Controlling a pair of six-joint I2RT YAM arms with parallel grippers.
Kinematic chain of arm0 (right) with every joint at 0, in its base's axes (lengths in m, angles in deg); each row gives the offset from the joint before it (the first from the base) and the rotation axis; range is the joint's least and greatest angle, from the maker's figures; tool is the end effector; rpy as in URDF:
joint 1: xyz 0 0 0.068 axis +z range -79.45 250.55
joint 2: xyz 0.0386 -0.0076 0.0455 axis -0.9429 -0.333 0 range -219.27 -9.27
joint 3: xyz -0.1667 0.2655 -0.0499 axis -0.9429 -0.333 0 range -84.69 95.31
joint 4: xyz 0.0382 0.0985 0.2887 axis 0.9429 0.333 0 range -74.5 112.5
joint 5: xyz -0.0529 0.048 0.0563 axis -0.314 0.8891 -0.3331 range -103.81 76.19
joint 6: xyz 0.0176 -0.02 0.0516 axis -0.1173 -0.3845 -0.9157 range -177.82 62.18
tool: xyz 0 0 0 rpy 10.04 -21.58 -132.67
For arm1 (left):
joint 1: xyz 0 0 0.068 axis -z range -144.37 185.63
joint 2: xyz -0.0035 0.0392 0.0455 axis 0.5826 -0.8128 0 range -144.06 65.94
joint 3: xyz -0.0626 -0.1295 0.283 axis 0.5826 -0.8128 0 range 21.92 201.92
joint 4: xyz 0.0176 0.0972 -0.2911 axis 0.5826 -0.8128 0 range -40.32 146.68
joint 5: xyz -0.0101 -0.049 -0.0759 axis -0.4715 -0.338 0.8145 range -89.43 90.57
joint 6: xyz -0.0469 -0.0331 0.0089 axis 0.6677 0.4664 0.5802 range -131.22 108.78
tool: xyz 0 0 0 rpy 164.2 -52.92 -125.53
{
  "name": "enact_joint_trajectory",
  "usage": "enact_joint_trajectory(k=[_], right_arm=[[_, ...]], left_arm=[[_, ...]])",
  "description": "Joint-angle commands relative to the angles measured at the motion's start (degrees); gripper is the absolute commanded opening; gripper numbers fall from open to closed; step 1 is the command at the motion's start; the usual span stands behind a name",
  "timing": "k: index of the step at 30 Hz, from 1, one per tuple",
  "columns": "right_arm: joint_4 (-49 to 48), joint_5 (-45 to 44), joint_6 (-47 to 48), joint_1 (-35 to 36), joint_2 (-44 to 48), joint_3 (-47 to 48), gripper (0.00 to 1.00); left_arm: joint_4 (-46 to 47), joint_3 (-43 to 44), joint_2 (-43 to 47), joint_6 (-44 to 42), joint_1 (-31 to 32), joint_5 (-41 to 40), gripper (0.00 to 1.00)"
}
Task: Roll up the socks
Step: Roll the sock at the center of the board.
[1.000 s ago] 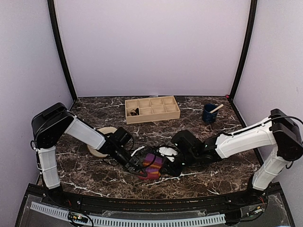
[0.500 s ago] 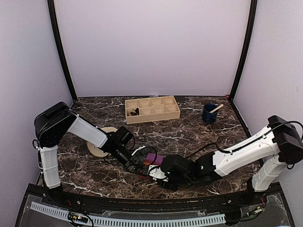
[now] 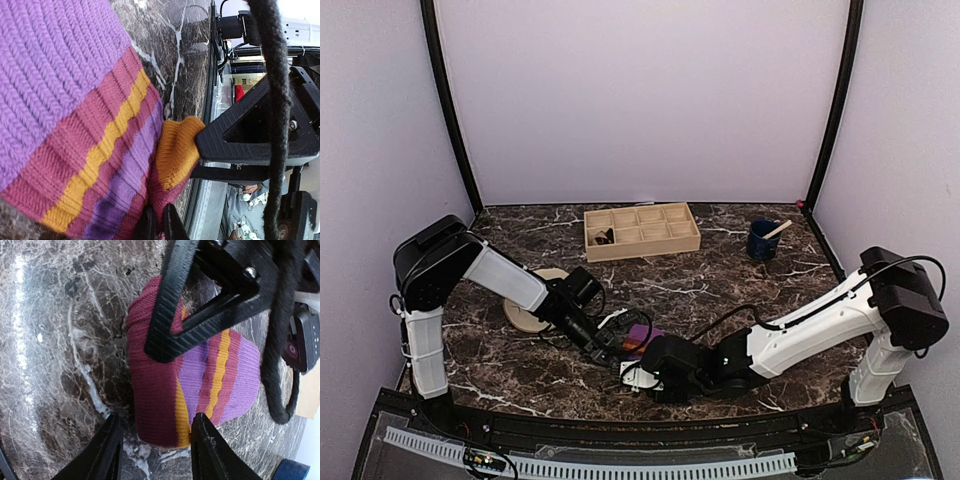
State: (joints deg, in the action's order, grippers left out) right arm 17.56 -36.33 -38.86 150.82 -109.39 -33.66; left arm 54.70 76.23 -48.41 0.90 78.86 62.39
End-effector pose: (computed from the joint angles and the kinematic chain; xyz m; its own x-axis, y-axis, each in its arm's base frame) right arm 0.0804 0.3745 0.1485 0.1582 -0.8537 -0.4962 -0.8654 0.1221 -0.4860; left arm 0.2592 -0.2941 0.0888 -0.7604 0.5785 -0.2952 0.4756 0.1864 -0.8597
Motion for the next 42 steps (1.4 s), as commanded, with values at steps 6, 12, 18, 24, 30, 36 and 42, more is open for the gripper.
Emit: enact_joint_trajectory(k=[6,12,18,24,30,36,42], right_arm=[[0.0,1.2,4.3,1.2,-1.9,2.0,0.41],[1.9,1.9,5.1,1.2,-3.8,2.8,0.38],[3.3,1.4,5.2,1.0,-6.1,3.5,0.36],[6.7,3.3,3.9,-0.6,-7.4,4.8,0.28],[12.2,6.9,2.1,-2.3,-9.0,5.6,0.18],[16.3,11.3,0.2,-4.0,-11.5,6.8,0.09],[17.9,16.0,-2.2,-6.3,-12.7,8.2,0.00]], left_arm=[[-2.0,1.2,-0.8,-1.3,-0.5,1.5,0.00],[-2.0,1.1,-0.8,-1.5,-0.5,2.0,0.00],[-2.0,1.1,-0.8,-1.7,-0.5,2.6,0.00],[-2.1,1.3,-0.8,-1.8,-0.5,3.0,0.00],[-2.0,1.5,-0.8,-1.8,-0.6,3.2,0.00],[-1.4,1.4,-0.8,-1.3,-0.6,3.6,0.00],[-0.3,0.4,-0.1,0.5,-1.3,1.4,0.09]])
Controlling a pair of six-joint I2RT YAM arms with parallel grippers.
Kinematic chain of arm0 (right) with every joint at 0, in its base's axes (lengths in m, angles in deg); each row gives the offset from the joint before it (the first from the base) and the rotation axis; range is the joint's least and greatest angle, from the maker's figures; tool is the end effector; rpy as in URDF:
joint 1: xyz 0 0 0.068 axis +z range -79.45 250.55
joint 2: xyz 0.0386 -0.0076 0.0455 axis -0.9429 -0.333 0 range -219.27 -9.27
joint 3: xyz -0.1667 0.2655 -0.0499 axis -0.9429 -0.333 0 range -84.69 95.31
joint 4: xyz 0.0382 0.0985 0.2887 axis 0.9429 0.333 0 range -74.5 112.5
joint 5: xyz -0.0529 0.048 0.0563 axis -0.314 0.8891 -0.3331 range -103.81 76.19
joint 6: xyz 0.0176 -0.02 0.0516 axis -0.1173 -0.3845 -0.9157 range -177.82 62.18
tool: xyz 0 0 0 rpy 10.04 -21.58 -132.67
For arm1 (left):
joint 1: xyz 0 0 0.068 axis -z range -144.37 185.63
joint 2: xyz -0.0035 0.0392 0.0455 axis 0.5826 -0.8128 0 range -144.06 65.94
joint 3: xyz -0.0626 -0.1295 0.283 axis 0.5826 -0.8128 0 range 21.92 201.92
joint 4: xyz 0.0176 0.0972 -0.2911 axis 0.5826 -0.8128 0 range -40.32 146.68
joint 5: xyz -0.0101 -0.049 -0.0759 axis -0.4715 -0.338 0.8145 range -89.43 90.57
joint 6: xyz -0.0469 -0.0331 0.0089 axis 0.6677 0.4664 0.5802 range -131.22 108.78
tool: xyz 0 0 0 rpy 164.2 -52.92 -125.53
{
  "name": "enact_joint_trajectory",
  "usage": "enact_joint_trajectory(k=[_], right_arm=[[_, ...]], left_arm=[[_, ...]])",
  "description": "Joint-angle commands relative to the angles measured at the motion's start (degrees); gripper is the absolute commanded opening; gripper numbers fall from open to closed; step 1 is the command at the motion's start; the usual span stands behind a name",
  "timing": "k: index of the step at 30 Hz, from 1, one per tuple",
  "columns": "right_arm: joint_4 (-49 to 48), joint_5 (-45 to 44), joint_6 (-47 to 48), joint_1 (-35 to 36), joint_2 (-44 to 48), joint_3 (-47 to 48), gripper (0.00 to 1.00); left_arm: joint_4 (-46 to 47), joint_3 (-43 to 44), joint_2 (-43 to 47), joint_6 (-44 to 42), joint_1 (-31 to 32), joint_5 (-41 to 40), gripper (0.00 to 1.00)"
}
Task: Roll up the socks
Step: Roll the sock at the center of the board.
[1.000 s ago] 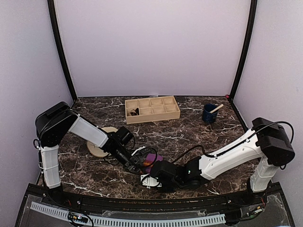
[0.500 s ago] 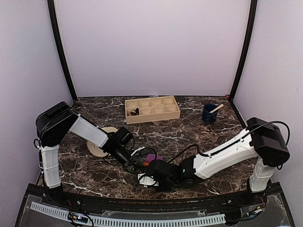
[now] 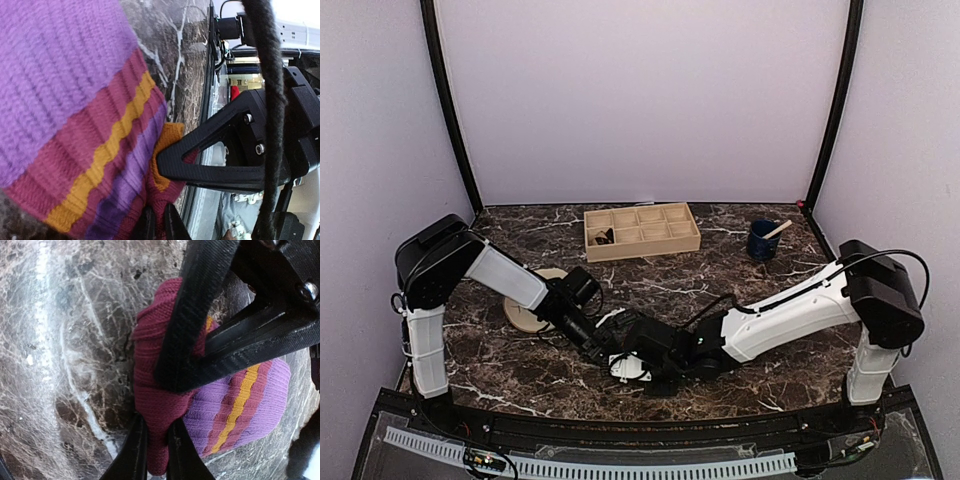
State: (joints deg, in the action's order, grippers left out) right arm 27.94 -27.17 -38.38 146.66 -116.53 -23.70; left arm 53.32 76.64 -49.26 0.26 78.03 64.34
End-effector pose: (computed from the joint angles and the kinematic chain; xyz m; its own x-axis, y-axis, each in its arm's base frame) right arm 0.1096 0.4033 0.1410 0.1114 -0.8988 -0.4239 -0.9317 0.0539 -0.3591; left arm 0.2624 -0.2902 0.0851 -0.7671 0.5812 -0.2718 0.4462 0.1789 -0.8769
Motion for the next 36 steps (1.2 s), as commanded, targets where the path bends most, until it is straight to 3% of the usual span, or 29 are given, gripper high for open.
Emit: enact_joint_trajectory(k=[1,7,20,22,23,36], right_arm=[[7.5,8.0,-3.1,-2.6,-5.6,-1.7,0.00],[7.2,13.9,-6.1,-5.6,-5.4,-1.7,0.00],[6.7,27.1,-12.0,-8.7,-4.1,-1.7,0.00],[6.2,29.2,-13.3,-9.1,-3.6,-2.3,0.00],[5.6,30.1,-14.2,-9.4,-3.3,-2.8,0.00],[-4.1,45.0,-24.6,-14.0,-0.6,-9.9,0.00]], left_arm=[[1.7,-0.5,1.1,1.8,-0.8,-1.1,0.11],[7.2,-4.7,5.4,7.5,-3.3,-4.7,0.23],[18.3,-11.7,13.4,15.3,-5.4,-6.9,0.35],[19.3,-12.8,14.3,15.7,-5.5,-7.5,0.51],[20.0,-13.5,14.8,15.9,-5.6,-7.7,0.52],[27.5,-19.7,21.1,16.7,-5.6,-12.2,0.53]])
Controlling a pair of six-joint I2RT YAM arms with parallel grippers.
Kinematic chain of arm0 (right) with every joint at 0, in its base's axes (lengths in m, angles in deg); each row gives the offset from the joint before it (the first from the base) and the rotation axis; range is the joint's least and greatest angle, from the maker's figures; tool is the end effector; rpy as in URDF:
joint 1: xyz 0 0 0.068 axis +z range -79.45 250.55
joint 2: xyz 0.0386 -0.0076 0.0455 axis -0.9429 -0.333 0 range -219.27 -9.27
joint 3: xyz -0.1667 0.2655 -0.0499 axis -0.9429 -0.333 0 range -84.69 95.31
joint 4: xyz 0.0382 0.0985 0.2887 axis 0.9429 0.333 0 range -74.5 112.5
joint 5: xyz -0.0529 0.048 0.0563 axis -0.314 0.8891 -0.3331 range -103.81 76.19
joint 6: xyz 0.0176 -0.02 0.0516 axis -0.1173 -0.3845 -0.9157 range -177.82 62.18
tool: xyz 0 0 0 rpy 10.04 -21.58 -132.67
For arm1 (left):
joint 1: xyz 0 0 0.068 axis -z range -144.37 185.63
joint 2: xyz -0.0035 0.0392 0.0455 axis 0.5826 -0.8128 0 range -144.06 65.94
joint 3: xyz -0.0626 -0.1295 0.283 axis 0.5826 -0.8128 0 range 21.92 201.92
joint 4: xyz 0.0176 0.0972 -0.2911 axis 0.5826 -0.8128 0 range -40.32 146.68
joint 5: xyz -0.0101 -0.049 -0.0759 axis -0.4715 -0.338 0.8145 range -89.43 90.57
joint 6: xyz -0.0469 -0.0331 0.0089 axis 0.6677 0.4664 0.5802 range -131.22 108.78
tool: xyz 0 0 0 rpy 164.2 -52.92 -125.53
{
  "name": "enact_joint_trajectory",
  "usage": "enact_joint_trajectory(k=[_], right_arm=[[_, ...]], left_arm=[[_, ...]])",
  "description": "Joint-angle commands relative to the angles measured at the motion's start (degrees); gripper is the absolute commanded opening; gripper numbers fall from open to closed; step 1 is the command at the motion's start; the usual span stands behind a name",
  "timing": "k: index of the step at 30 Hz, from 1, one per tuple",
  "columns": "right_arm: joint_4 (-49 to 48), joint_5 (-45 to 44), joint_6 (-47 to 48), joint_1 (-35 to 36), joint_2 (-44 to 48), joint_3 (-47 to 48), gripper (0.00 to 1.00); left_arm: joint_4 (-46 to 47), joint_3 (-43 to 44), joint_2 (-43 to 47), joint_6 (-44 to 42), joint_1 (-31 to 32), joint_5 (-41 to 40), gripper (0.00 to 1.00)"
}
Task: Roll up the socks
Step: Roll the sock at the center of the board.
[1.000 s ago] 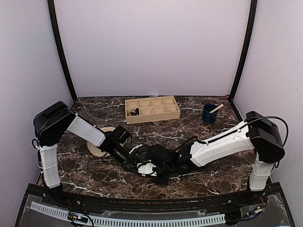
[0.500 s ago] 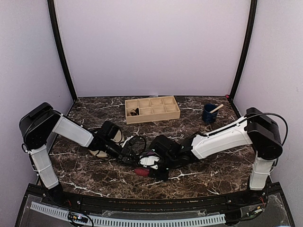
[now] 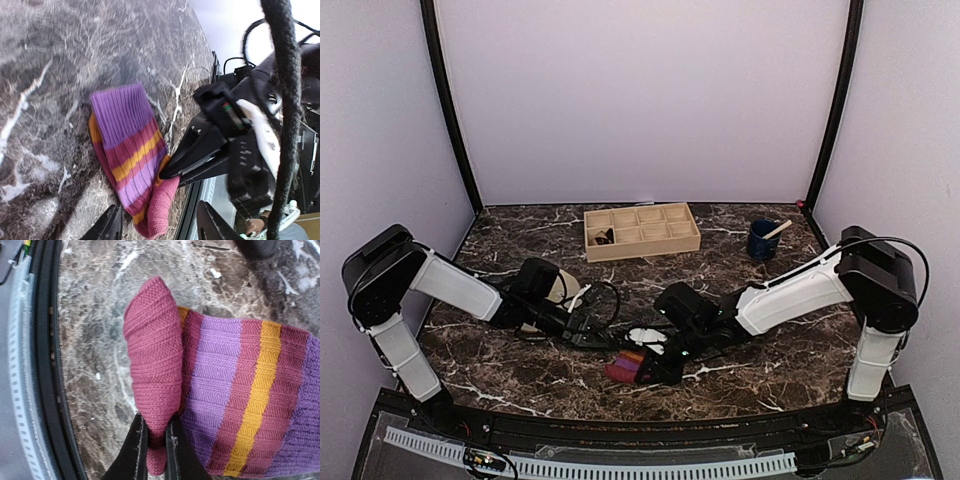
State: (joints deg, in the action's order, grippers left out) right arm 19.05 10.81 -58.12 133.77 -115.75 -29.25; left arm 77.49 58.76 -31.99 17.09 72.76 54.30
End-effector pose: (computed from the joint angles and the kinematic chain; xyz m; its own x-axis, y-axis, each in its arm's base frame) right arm 0.1665 0.3685 0.1290 -0.3719 -0.7267 -0.5776 -0.9184 0.1979 0.3425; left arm 0.2447 -0.2274 0.1287 -0.8558 0.2959 -0.4244 0.5016 0.2733 -0.8208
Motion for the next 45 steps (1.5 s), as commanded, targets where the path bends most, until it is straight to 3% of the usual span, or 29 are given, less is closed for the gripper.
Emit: enact_joint_trajectory(k=[1,8,19,29,45], right_arm=[[4.2,8.5,-5.5,-1.5,-1.2,-4.8,0.00],[0.1,16.2,-10.4,-5.0,-1.2,-7.0,0.00],[-2.8,24.4,-14.8,-8.3,-1.9,-8.6,0.00],[-3.7,25.9,-15.2,-9.2,-2.5,-9.4,0.00],[-3.0,26.8,-14.3,-10.0,-2.2,-9.6,0.00]], left_arm=[[3.3,-2.1,4.5,-0.4,-0.3,-2.7,0.52],[0.3,-2.4,8.5,-5.0,1.4,-6.8,0.50],[-12.8,4.1,8.5,-17.3,11.7,-18.4,0.49],[-19.3,7.9,7.2,-27.0,17.5,-20.5,0.49],[-29.3,15.9,1.3,-41.2,29.6,-34.4,0.49]])
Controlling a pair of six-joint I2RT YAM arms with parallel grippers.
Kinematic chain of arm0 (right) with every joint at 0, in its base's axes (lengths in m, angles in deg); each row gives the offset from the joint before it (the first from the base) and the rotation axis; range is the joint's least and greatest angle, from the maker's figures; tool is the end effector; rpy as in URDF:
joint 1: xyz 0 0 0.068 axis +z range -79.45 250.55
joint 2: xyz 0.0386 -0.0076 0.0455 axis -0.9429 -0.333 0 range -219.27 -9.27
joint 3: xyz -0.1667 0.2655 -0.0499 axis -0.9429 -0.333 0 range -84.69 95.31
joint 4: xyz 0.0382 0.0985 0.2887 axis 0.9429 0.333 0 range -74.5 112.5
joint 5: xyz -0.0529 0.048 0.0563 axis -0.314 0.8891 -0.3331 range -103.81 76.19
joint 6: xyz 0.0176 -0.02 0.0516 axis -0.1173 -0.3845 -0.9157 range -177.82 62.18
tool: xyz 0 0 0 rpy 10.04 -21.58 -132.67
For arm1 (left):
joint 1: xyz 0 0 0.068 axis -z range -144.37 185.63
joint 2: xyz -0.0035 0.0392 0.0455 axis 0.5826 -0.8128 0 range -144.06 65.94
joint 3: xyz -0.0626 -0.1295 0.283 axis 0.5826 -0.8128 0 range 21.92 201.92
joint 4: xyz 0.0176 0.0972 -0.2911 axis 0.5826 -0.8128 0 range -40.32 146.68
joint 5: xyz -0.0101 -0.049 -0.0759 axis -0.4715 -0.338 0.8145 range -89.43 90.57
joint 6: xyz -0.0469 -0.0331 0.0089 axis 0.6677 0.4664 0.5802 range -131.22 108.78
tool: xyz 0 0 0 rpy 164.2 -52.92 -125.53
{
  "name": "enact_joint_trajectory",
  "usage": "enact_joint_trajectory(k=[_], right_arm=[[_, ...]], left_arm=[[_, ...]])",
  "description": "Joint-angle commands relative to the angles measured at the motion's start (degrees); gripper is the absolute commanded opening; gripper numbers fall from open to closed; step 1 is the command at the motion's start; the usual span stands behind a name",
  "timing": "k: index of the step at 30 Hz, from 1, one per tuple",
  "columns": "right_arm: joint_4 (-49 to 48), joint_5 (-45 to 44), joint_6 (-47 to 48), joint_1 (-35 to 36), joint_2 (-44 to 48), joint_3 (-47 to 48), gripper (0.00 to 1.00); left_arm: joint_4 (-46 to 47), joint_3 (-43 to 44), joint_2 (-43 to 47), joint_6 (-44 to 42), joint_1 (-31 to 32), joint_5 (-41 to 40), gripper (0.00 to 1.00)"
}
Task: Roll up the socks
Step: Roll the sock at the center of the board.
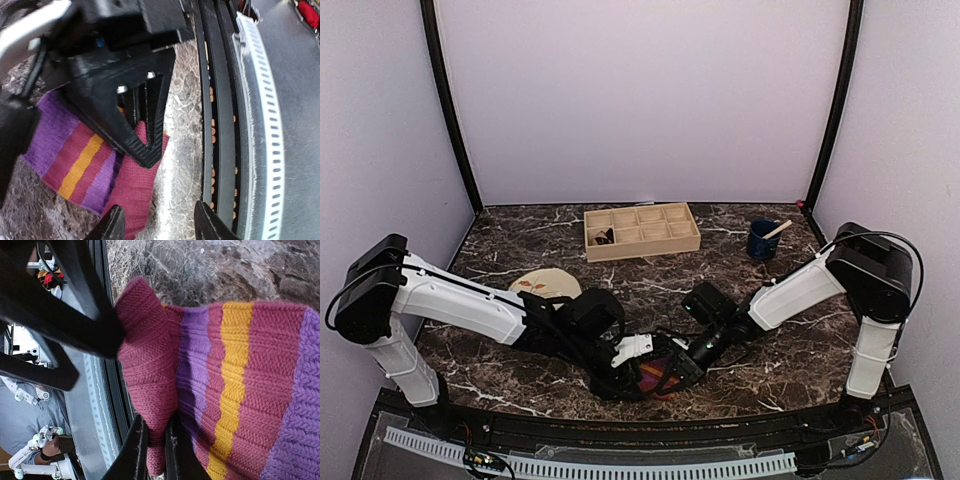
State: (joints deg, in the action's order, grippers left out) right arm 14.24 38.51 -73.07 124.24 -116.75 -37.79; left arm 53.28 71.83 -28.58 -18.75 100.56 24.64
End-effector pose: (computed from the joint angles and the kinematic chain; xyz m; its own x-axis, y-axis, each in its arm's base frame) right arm 0.1868 0.3099 0.0973 -0.6837 -0.6591 -0.3133 -0.5720 0.2175 0.7909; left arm 0.1415 -0.3427 0.1758 -0.1888 0.6857 -0.7030 0.9758 0.0504 -0.2130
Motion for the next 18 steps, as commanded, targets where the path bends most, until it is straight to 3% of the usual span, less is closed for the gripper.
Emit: enact_joint_trajectory(k=[1,18], right_arm=[[1.7,-0.9,0.7,-0.4,-1.2,-1.1,0.00],[3.0,-0.2,1.4,-0.4,-0.6,-1.3,0.00]], left_arm=[[-5.5,3.4,-3.0,-6.1,2.3,-5.6,0.49],[-6.2,5.3,-6.2,-11.0,4.5,-15.6,0.42]])
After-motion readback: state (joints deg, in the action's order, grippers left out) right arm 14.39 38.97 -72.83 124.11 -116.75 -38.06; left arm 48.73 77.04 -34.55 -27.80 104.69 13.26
